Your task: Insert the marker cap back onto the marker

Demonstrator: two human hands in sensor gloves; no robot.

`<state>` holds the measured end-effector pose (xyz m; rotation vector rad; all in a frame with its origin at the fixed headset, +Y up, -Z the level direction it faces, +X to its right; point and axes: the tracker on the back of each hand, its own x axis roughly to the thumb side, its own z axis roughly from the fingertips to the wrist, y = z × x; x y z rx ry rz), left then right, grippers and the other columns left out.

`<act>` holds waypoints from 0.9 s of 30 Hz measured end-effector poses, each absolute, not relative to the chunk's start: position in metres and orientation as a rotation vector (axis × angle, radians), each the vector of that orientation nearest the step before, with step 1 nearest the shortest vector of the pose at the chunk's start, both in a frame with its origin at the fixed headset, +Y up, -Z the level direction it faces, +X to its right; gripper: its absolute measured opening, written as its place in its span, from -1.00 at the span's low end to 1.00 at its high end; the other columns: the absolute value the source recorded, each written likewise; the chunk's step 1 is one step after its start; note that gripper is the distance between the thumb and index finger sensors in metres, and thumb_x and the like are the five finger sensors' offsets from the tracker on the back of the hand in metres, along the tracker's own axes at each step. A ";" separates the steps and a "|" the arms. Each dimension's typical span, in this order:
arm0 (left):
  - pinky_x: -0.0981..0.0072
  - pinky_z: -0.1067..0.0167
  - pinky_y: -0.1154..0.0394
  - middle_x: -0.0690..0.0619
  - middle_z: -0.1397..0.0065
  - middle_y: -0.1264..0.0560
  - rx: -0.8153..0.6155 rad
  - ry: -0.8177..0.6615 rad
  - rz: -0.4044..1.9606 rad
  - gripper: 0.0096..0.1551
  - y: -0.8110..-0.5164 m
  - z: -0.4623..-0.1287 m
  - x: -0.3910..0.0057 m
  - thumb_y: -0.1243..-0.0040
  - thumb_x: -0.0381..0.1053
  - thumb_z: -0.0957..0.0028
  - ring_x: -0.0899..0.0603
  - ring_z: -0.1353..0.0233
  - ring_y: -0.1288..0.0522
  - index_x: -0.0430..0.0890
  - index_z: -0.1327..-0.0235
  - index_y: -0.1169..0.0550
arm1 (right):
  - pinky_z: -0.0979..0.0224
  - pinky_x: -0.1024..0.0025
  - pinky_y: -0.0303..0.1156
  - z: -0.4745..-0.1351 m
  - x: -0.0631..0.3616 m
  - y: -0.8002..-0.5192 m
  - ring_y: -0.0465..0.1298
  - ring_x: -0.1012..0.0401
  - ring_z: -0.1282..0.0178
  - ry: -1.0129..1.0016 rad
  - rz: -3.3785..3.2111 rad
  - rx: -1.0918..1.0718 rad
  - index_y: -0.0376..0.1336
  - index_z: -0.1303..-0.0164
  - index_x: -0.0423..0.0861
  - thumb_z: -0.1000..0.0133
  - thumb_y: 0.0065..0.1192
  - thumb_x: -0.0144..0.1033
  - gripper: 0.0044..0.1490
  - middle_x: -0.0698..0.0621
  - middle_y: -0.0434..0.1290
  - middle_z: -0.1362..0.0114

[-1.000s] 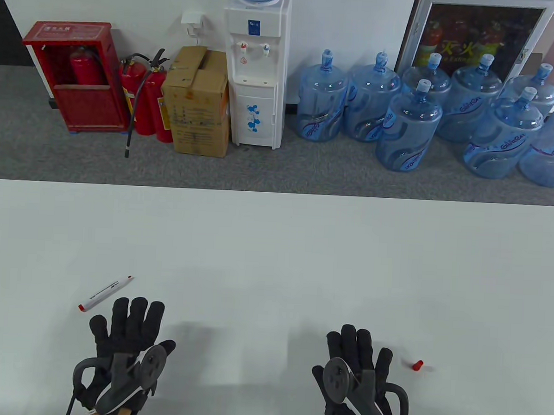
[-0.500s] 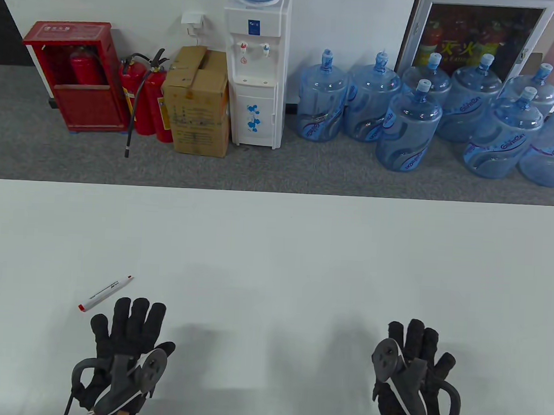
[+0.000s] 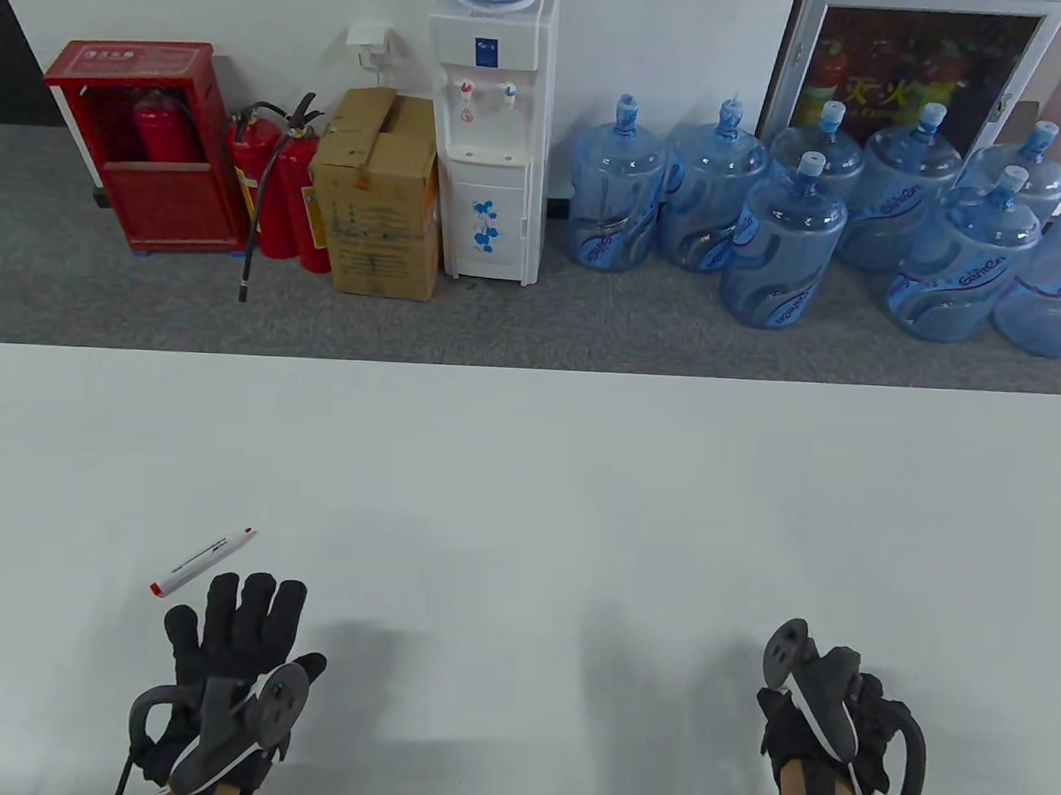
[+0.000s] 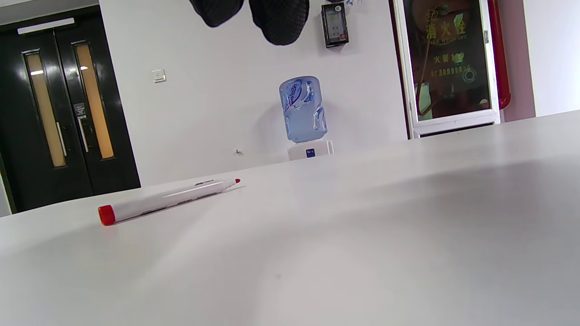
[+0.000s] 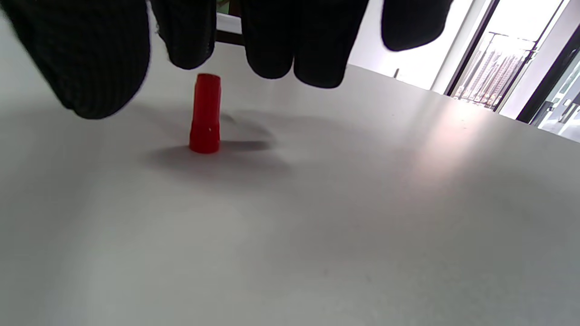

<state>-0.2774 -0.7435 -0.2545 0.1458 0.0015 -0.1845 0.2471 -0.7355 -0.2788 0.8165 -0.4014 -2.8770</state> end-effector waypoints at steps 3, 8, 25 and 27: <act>-0.50 -0.47 0.05 -0.03 -0.80 -0.11 0.143 0.002 -0.186 -0.04 -0.743 -0.254 -0.278 0.21 0.45 0.06 -0.36 -0.77 -0.02 0.17 -0.63 0.05 | -0.57 -0.18 0.23 -0.281 0.250 -0.742 0.37 0.06 -0.63 -0.369 -2.829 0.773 0.12 -0.47 0.39 0.17 0.34 0.27 -0.07 0.07 0.26 -0.68; -0.50 -0.47 0.05 -0.05 -0.79 -0.11 0.164 -0.001 -0.192 -0.03 -0.741 -0.253 -0.277 0.21 0.45 0.05 -0.36 -0.77 -0.03 0.17 -0.63 0.05 | -0.54 -0.13 0.31 -0.282 0.251 -0.749 0.53 0.14 -0.45 -0.355 -2.840 0.744 0.20 -0.40 0.39 0.18 0.37 0.23 -0.14 0.16 0.44 -0.51; -0.51 -0.47 0.05 -0.04 -0.79 -0.13 0.149 -0.007 -0.195 -0.04 -0.740 -0.252 -0.273 0.21 0.45 0.06 -0.36 -0.77 -0.05 0.17 -0.63 0.04 | -0.48 -0.07 0.41 -0.289 0.249 -0.758 0.72 0.29 -0.16 -0.207 -2.868 0.666 0.43 -0.11 0.30 0.19 0.44 0.10 -0.40 0.31 0.67 -0.16; -0.51 -0.47 0.05 -0.03 -0.79 -0.13 0.146 -0.008 -0.195 -0.04 -0.740 -0.252 -0.273 0.21 0.45 0.05 -0.36 -0.77 -0.05 0.17 -0.63 0.05 | -0.48 -0.07 0.41 -0.289 0.249 -0.758 0.72 0.28 -0.16 -0.202 -2.872 0.665 0.44 -0.09 0.30 0.18 0.45 0.08 -0.42 0.31 0.67 -0.16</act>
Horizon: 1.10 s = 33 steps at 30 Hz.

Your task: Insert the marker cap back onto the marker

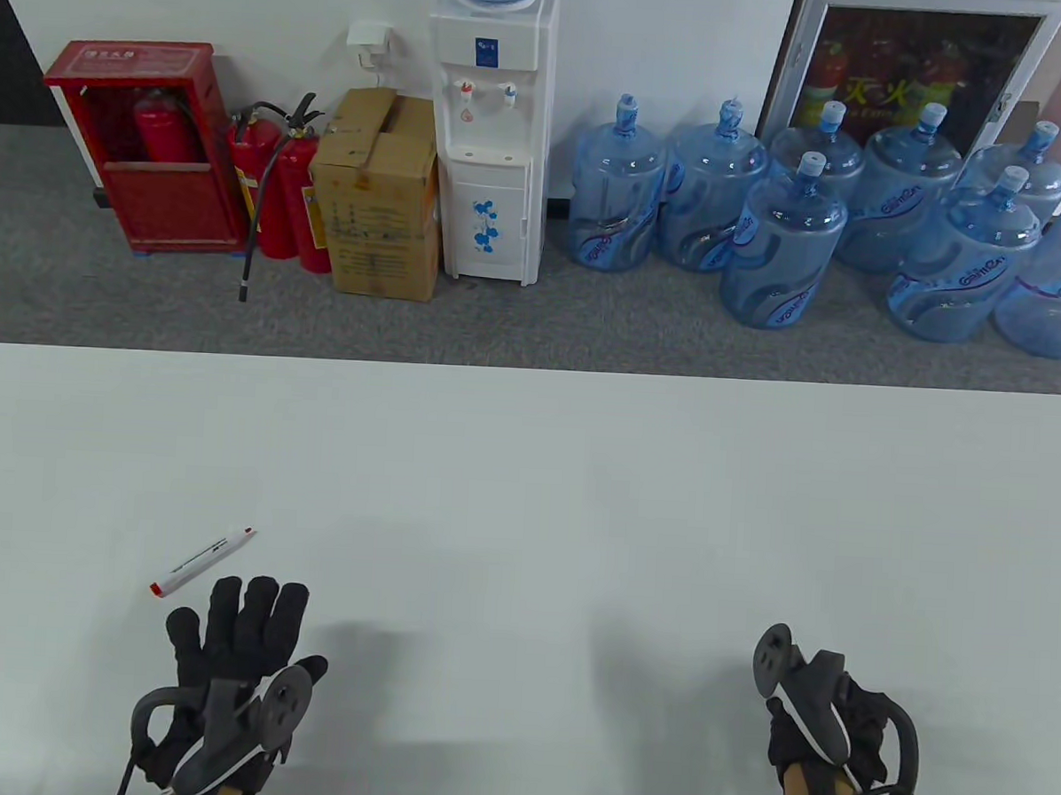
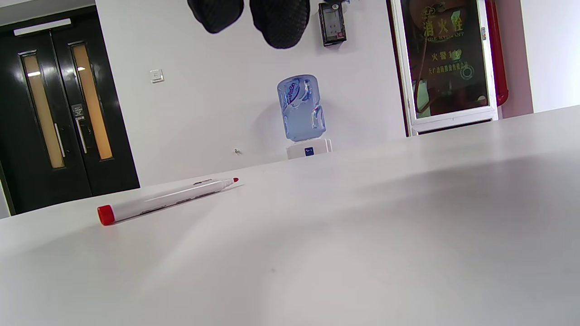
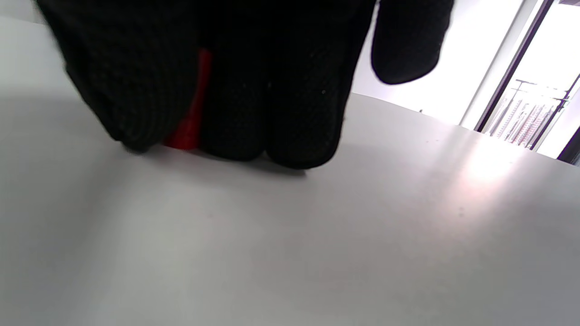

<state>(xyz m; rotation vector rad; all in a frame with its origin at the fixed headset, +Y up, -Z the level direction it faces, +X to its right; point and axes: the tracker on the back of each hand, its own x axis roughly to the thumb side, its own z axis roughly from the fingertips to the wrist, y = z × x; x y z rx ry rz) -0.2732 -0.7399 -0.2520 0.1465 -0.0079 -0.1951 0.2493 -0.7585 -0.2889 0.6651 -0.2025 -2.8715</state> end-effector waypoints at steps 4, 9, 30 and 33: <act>-0.51 -0.47 0.05 -0.04 -0.79 -0.13 0.143 -0.009 -0.192 -0.04 -0.740 -0.252 -0.273 0.21 0.45 0.06 -0.36 -0.77 -0.06 0.17 -0.63 0.04 | -0.48 -0.08 0.41 -0.289 0.246 -0.758 0.71 0.27 -0.18 -0.198 -2.872 0.637 0.45 -0.07 0.30 0.19 0.50 0.03 -0.43 0.29 0.67 -0.18; -0.51 -0.47 0.05 -0.04 -0.79 -0.13 0.140 -0.011 -0.191 -0.04 -0.741 -0.252 -0.273 0.21 0.45 0.06 -0.36 -0.77 -0.06 0.17 -0.63 0.04 | -0.48 -0.08 0.41 -0.289 0.231 -0.748 0.70 0.25 -0.22 -0.131 -2.934 0.597 0.46 -0.05 0.31 0.19 0.53 -0.03 -0.45 0.26 0.65 -0.23; -0.51 -0.47 0.04 -0.04 -0.78 -0.14 0.123 -0.020 -0.194 -0.04 -0.742 -0.251 -0.272 0.21 0.45 0.06 -0.36 -0.77 -0.08 0.16 -0.63 0.03 | -0.39 -0.02 0.49 -0.297 0.131 -0.728 0.75 0.25 0.00 0.063 -3.904 0.380 0.45 -0.10 0.20 0.07 0.31 0.11 -0.46 0.22 0.70 -0.05; -0.51 -0.47 0.02 -0.04 -0.78 -0.15 0.108 -0.013 -0.187 -0.04 -0.744 -0.252 -0.273 0.21 0.45 0.06 -0.36 -0.76 -0.10 0.16 -0.63 0.03 | -0.39 -0.02 0.49 -0.298 0.128 -0.742 0.74 0.24 0.02 0.010 -4.071 0.368 0.45 -0.11 0.18 0.07 0.32 0.10 -0.45 0.21 0.70 -0.04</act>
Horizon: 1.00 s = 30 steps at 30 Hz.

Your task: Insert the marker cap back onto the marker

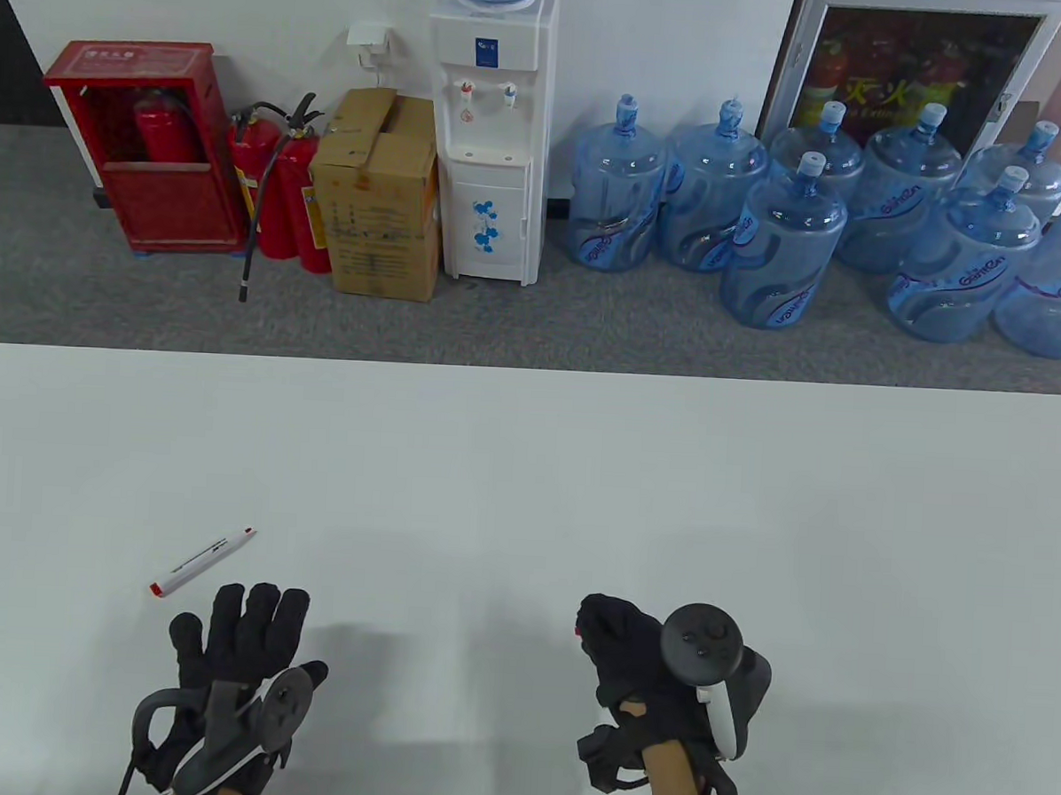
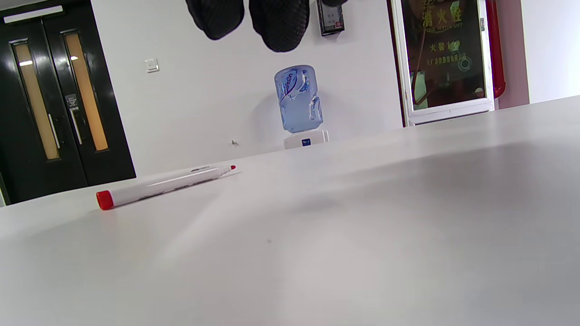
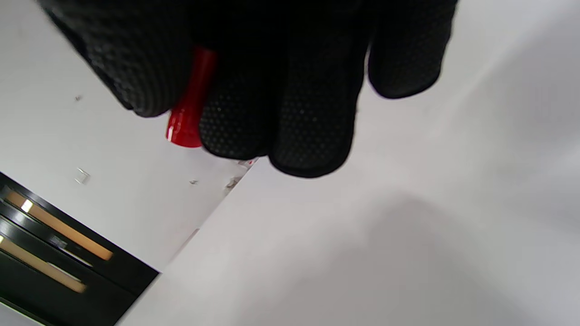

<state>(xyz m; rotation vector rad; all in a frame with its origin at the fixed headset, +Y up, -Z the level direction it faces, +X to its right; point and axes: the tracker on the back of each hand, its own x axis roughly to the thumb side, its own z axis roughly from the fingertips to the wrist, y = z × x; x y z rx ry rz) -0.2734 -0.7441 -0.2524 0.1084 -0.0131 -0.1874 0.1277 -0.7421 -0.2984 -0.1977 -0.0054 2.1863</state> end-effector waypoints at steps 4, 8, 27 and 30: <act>-0.49 -0.48 -0.01 -0.03 -0.78 -0.16 0.085 0.004 -0.182 -0.04 -0.748 -0.255 -0.277 0.21 0.45 0.06 -0.35 -0.76 -0.13 0.16 -0.63 0.02 | -0.40 -0.05 0.48 -0.297 0.128 -0.761 0.73 0.22 -0.02 0.032 2.032 -0.170 0.44 -0.13 0.17 0.06 0.35 0.07 -0.45 0.20 0.68 -0.07; -0.49 -0.49 -0.02 -0.01 -0.79 -0.17 0.066 0.038 -0.171 -0.05 -0.750 -0.261 -0.281 0.20 0.45 0.05 -0.34 -0.77 -0.13 0.18 -0.63 0.02 | -0.42 -0.07 0.46 -0.297 0.130 -0.773 0.71 0.20 -0.06 0.058 2.009 -0.181 0.42 -0.16 0.16 0.05 0.36 0.05 -0.44 0.18 0.67 -0.12; -0.41 -0.50 -0.14 0.03 -0.71 -0.31 -0.049 0.284 -0.298 -0.12 -0.746 -0.360 -0.351 -0.13 0.33 0.05 -0.31 -0.71 -0.31 0.22 -0.57 -0.14 | -0.45 -0.09 0.44 -0.290 0.118 -0.765 0.67 0.16 -0.19 0.056 2.040 -0.044 0.41 -0.18 0.22 0.06 0.41 -0.03 -0.45 0.15 0.60 -0.25; -0.40 -0.50 -0.16 0.03 -0.70 -0.34 -0.082 0.305 -0.301 -0.12 -0.752 -0.369 -0.355 -0.15 0.31 0.06 -0.30 -0.69 -0.33 0.21 -0.56 -0.16 | -0.45 -0.10 0.43 -0.290 0.117 -0.766 0.67 0.16 -0.19 0.062 2.053 -0.054 0.41 -0.17 0.21 0.06 0.41 -0.03 -0.45 0.14 0.60 -0.25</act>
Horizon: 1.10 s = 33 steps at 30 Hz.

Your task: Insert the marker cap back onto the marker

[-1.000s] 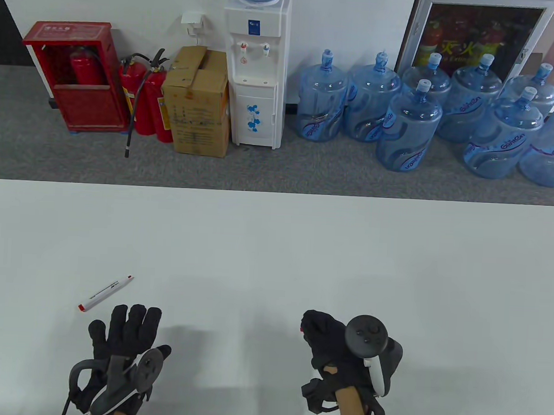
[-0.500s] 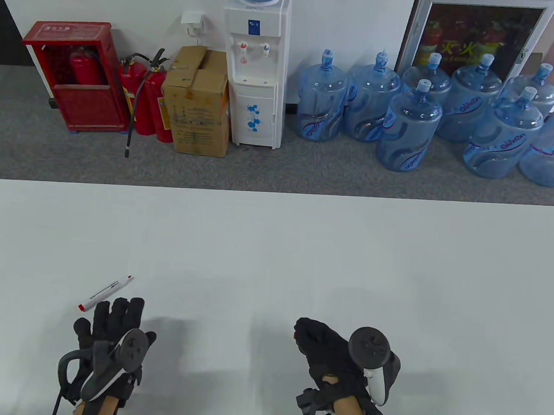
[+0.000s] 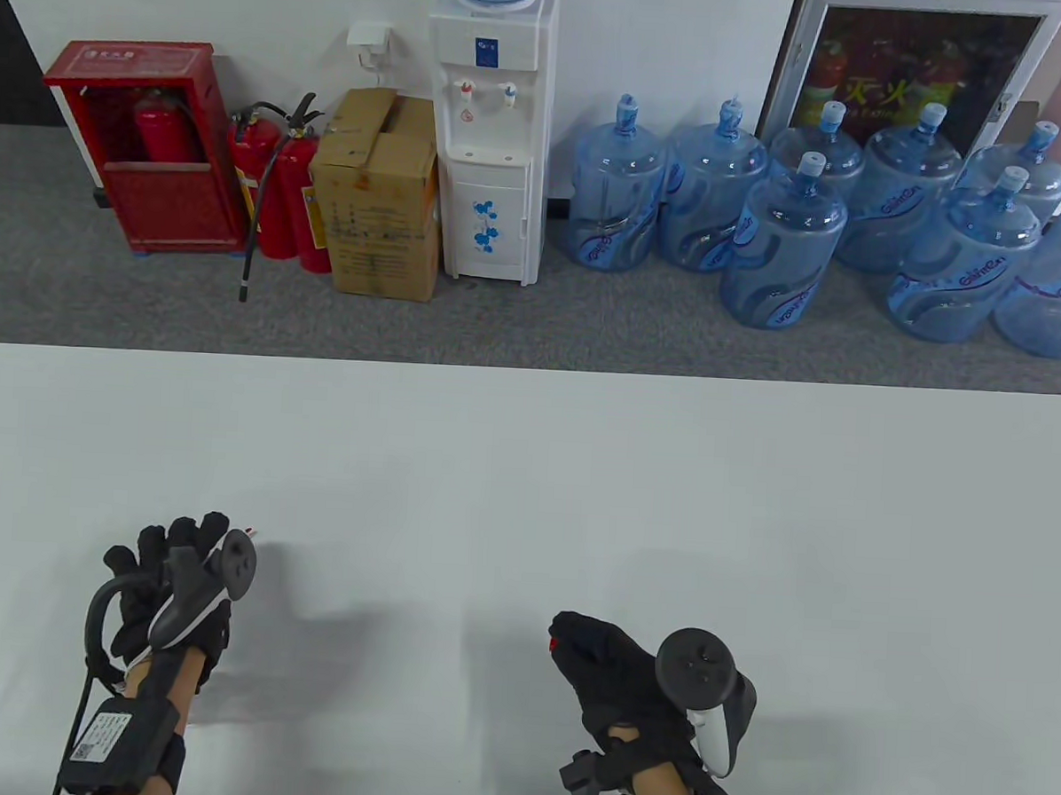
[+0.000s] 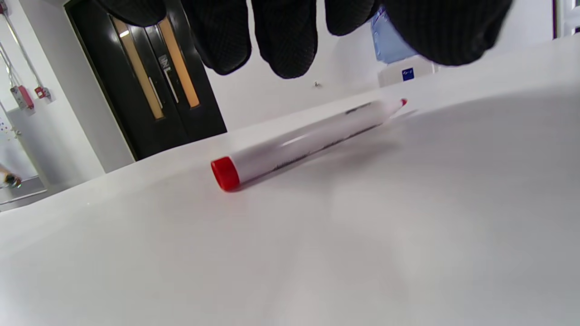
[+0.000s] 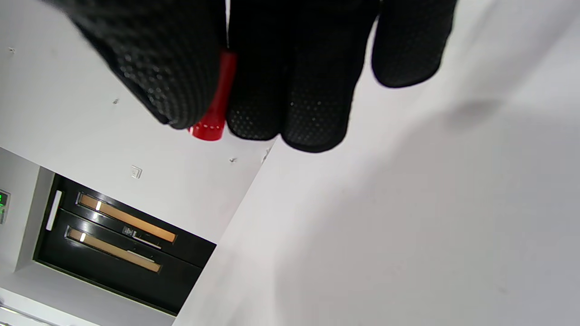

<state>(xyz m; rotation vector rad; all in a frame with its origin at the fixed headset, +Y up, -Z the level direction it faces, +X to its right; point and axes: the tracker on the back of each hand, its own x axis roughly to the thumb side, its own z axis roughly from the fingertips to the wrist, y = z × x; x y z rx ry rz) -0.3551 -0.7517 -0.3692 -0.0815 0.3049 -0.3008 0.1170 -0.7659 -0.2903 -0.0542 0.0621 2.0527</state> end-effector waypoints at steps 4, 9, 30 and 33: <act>-0.40 -0.49 -0.17 0.04 -0.68 -0.36 -0.084 0.332 -0.296 -0.13 -0.753 -0.378 -0.359 -0.17 0.29 0.06 -0.29 -0.68 -0.36 0.19 -0.56 -0.19 | -0.44 -0.10 0.44 -0.290 0.117 -0.766 0.67 0.15 -0.17 0.063 2.060 -0.070 0.41 -0.17 0.21 0.06 0.41 -0.03 -0.45 0.14 0.61 -0.24; -0.39 -0.49 -0.17 0.05 -0.66 -0.40 -0.107 0.351 -0.313 -0.14 -0.757 -0.384 -0.363 -0.21 0.27 0.07 -0.28 -0.66 -0.40 0.20 -0.54 -0.22 | -0.44 -0.10 0.44 -0.290 0.116 -0.766 0.67 0.15 -0.17 0.067 2.067 -0.084 0.42 -0.16 0.20 0.06 0.41 -0.03 -0.46 0.13 0.62 -0.23; -0.32 -0.47 -0.28 0.11 -0.54 -0.53 -0.149 0.393 -0.382 -0.18 -0.762 -0.390 -0.379 -0.32 0.24 0.12 -0.20 -0.55 -0.56 0.22 -0.47 -0.34 | -0.43 -0.10 0.44 -0.293 0.119 -0.769 0.68 0.15 -0.15 0.082 2.073 -0.121 0.43 -0.15 0.22 0.06 0.42 -0.03 -0.47 0.13 0.63 -0.21; -0.32 -0.47 -0.28 0.12 -0.53 -0.54 -0.147 0.392 -0.377 -0.20 -0.763 -0.391 -0.379 -0.32 0.23 0.13 -0.20 -0.54 -0.56 0.23 -0.46 -0.35 | -0.43 -0.10 0.44 -0.293 0.119 -0.770 0.68 0.15 -0.15 0.087 2.075 -0.119 0.43 -0.15 0.22 0.06 0.42 -0.03 -0.46 0.13 0.63 -0.22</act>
